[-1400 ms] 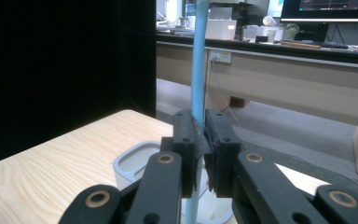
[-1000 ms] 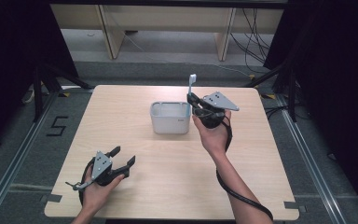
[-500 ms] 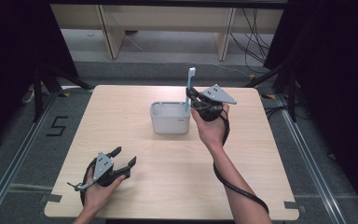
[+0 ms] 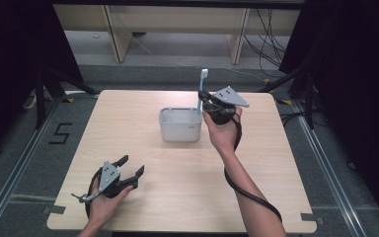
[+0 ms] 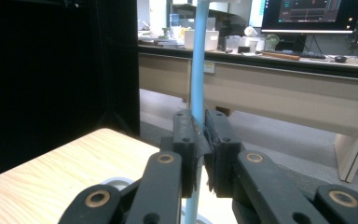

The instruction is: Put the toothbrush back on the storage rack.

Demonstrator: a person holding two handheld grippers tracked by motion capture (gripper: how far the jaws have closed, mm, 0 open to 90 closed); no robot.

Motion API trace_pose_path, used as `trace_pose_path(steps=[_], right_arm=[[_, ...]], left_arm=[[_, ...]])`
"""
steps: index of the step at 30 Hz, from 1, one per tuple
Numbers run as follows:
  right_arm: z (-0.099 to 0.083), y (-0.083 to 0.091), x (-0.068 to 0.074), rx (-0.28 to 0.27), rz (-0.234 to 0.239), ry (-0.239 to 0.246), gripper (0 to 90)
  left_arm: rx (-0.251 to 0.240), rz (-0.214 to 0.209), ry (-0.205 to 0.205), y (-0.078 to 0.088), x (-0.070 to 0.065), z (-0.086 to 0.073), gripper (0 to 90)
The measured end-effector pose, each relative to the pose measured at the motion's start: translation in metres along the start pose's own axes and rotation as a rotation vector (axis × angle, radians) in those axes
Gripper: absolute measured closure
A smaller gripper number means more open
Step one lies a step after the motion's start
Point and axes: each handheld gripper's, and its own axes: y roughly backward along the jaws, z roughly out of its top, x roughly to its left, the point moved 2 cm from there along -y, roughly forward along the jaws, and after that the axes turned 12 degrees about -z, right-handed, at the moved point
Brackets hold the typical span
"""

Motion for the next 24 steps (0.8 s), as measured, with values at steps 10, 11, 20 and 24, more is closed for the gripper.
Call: trace_pose_path(steps=[10,11,20,24], right_arm=[[-0.006,-0.007,0.001,0.019,-0.01,0.005,83.9],[-0.007,-0.008,0.0,0.02,-0.018,0.019,83.9],[-0.012,-0.012,0.001,0.024,-0.021,0.006,83.9],[-0.016,-0.014,0.001,0.04,-0.025,0.01,83.9]], left_arm=[[0.021,0.006,0.003,0.001,-0.001,0.0,28.9],[0.021,0.006,0.002,0.001,-0.001,0.0,28.9],[0.023,0.003,0.004,0.001,-0.001,0.0,29.0],[0.024,0.003,0.003,0.001,-0.001,0.0,28.9]])
